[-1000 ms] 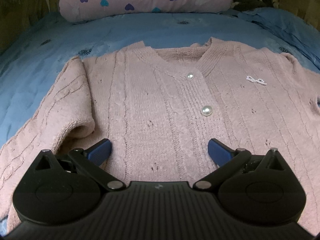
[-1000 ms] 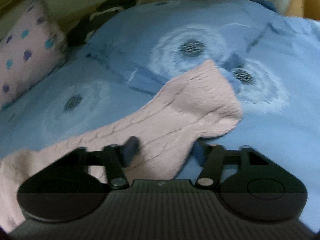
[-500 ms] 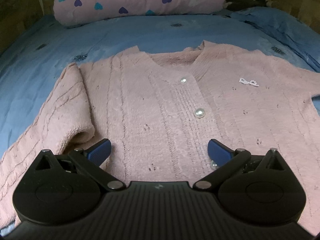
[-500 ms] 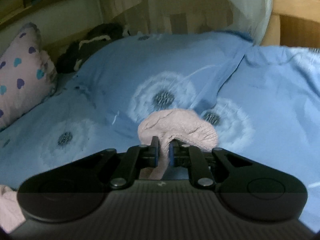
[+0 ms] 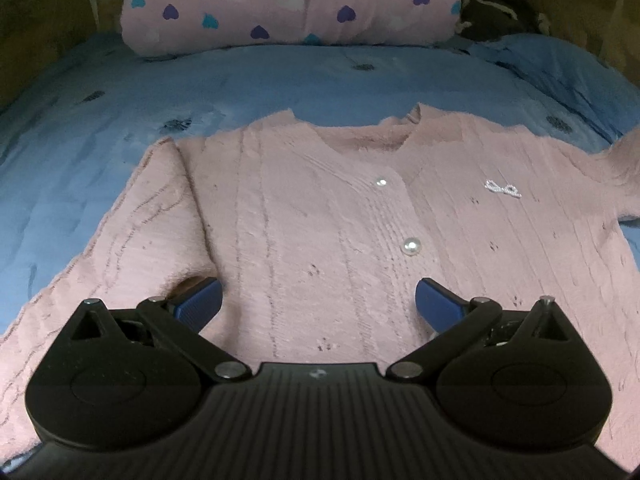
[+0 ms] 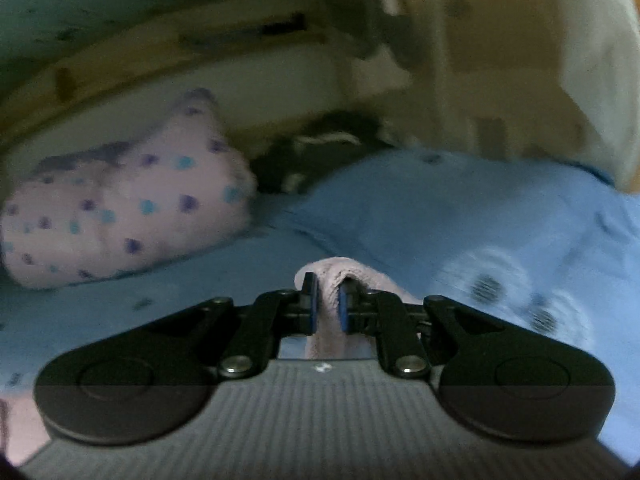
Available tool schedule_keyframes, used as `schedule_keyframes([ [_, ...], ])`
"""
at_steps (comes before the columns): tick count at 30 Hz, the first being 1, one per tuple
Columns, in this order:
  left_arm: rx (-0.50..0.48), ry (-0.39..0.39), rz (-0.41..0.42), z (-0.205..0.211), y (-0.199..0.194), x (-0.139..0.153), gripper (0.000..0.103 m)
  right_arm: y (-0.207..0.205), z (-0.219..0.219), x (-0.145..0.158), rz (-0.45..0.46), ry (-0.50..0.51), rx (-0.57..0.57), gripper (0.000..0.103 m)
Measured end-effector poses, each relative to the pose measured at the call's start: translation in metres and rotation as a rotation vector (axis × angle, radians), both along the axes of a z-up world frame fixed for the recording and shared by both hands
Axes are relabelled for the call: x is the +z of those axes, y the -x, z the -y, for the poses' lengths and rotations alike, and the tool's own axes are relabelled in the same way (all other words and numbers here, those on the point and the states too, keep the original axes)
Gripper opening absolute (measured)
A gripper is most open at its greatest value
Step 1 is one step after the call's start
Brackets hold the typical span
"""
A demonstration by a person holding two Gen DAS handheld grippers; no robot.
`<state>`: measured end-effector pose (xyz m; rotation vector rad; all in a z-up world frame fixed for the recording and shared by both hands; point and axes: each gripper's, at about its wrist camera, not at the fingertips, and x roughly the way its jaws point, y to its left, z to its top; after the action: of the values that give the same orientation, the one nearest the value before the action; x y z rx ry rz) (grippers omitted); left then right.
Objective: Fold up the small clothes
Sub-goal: 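Lift the sleeve with the right tool, lay it across the body, release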
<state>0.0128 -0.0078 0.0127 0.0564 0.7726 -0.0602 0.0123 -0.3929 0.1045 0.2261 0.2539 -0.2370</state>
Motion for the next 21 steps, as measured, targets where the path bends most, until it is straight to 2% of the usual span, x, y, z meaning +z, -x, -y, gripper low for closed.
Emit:
schedule_keyframes([
  [5,0.025,-0.028,0.026,-0.006,0.002,0.006,0.103,0.001,-0.05,0.025,0.055,-0.006,0.137,0.013],
  [11,0.059,-0.054,0.033,-0.018,0.002,0.011,0.103,0.007,-0.11,0.031,0.081,-0.051,0.29,0.013],
  [15,0.104,-0.061,0.025,-0.03,0.002,0.012,0.103,0.0,-0.153,0.02,0.047,-0.072,0.383,0.013],
  [21,0.147,-0.015,0.006,-0.052,0.005,0.015,0.103,-0.015,-0.223,-0.022,-0.046,-0.085,0.497,0.014],
])
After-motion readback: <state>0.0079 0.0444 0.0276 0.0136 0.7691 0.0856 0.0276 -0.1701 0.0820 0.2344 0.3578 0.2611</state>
